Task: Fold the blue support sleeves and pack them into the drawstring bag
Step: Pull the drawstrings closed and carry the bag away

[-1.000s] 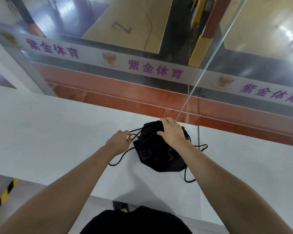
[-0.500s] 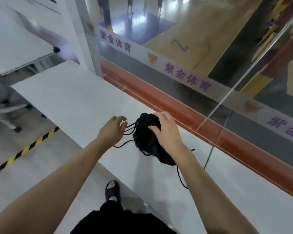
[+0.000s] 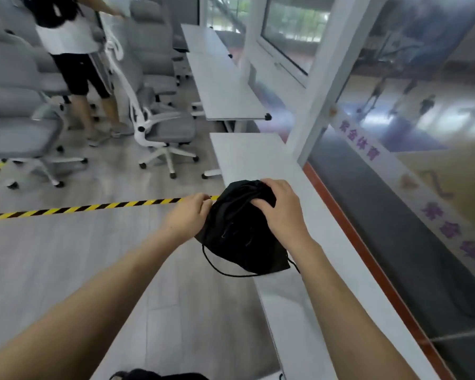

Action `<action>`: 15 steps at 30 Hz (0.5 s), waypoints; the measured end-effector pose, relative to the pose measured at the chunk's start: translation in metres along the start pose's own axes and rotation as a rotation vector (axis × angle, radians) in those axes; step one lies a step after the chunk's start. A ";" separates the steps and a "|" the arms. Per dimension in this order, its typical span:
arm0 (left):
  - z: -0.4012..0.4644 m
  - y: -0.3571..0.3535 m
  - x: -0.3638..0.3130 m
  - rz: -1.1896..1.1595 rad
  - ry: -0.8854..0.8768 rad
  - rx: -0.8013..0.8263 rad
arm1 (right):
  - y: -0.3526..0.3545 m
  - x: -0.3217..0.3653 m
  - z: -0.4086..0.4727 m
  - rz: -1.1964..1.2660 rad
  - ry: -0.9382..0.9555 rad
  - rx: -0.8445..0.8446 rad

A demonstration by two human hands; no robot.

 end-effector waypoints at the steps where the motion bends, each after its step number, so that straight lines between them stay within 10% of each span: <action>1: -0.009 0.020 0.024 -0.011 0.037 -0.026 | -0.020 0.019 0.010 0.014 0.025 0.024; 15: -0.216 0.264 0.378 0.035 0.575 -0.322 | -0.367 0.314 0.058 0.048 0.393 0.353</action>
Point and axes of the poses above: each hand's wrist, its own z-axis towards the middle knuckle, its own y-axis out of the back of the hand, x = y × z, the point moved 6 cm from there along z, towards the middle knuckle, and after that the axes turned 4 degrees about x, right-handed, at the moved point
